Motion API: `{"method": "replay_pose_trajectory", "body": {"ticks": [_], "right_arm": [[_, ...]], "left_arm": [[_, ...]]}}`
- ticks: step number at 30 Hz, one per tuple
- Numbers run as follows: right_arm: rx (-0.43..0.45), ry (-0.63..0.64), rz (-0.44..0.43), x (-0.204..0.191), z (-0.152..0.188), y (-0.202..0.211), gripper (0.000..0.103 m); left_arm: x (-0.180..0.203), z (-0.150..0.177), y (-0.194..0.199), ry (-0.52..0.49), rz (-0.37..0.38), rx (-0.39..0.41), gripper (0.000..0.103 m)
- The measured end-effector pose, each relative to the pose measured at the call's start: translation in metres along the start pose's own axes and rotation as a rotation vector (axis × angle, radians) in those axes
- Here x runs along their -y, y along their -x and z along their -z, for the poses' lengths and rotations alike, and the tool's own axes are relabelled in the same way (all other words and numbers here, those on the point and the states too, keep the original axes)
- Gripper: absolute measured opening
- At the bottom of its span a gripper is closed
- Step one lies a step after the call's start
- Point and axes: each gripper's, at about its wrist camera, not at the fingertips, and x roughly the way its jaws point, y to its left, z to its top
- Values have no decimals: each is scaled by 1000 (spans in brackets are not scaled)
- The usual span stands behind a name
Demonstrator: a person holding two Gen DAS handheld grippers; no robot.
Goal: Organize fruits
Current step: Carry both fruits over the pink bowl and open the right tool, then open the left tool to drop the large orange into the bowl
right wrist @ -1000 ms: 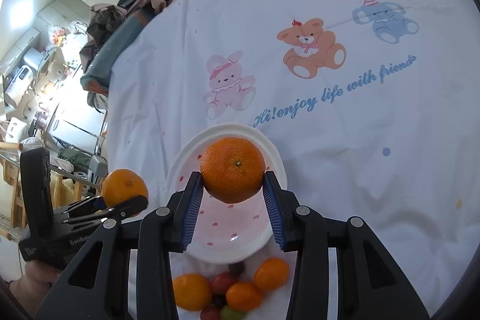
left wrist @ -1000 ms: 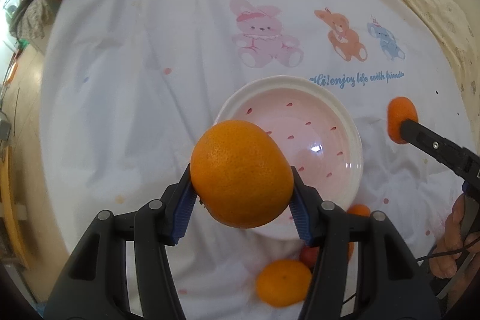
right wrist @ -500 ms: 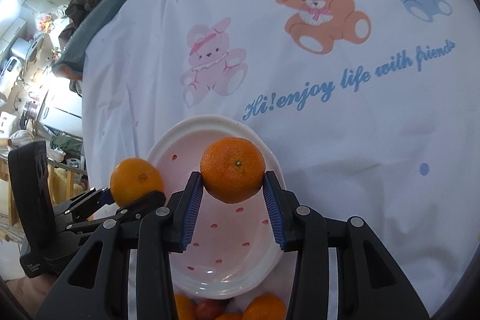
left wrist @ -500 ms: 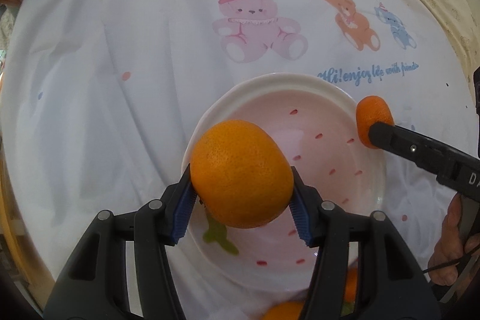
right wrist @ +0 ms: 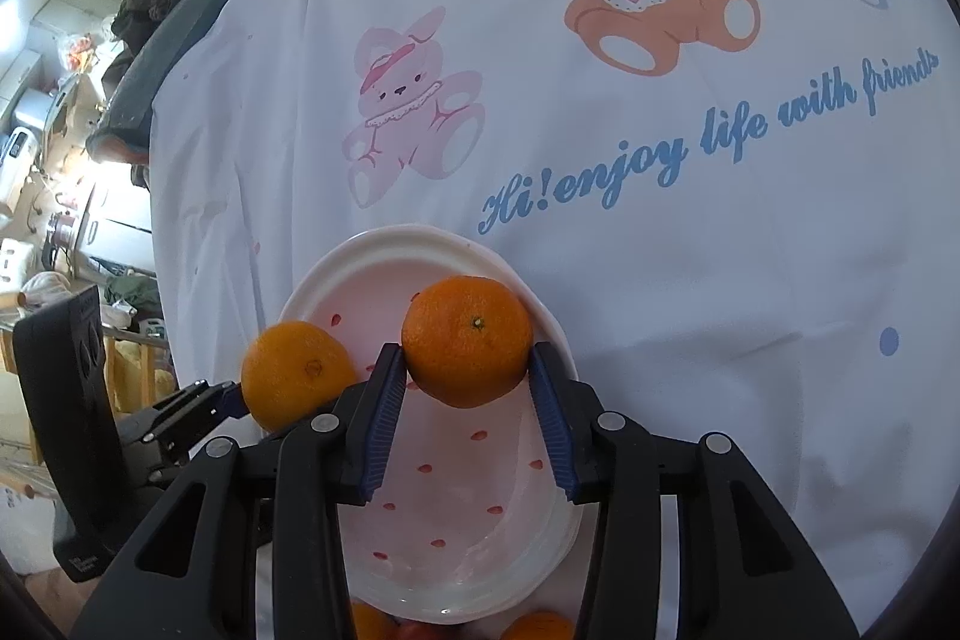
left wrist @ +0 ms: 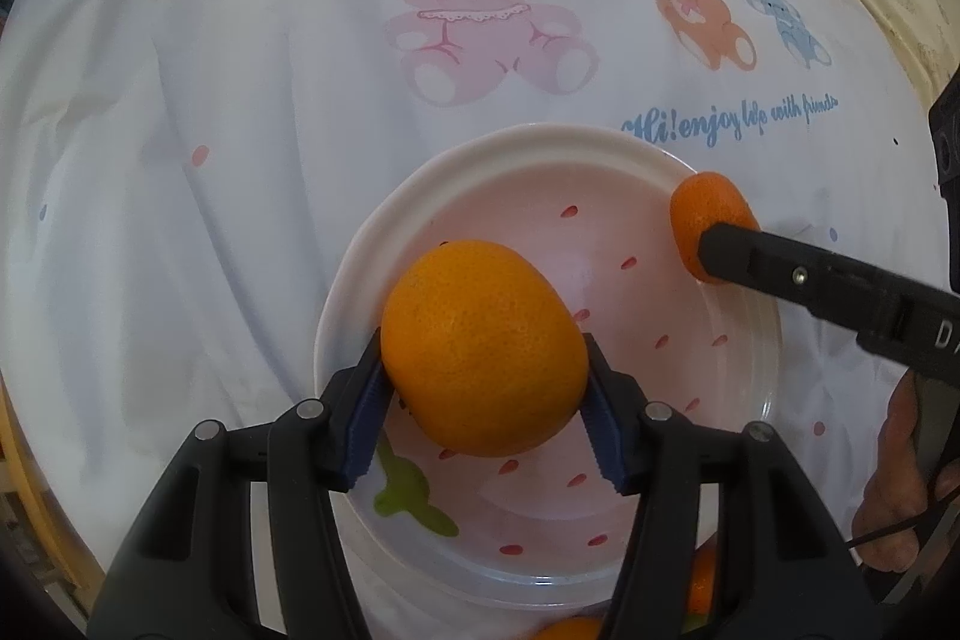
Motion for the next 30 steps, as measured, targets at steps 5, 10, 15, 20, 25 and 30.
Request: {"method": "replay_pose_trajectory", "body": {"ticks": [5,10,15,20,25,30], "right_arm": [[9,-2,-5,-3,-2,2,48],[54,-21,-16,1,-5,14,69],[89,-39,-27,2,-8,24,70],[108,-19,-21,-3,-10,30,70],[118,-4,-6,-6,-9,34,70],[128,2,9,-9,-2,41,70]], "left_arm": [[6,-2,3,-32,-48,30,69],[-4,-10,13,18,-58,73,84],[-11,-10,16,49,-36,77,84],[-3,-7,17,28,-29,83,84],[2,-5,23,13,-27,103,84],[2,1,36,17,-31,138,84]]}}
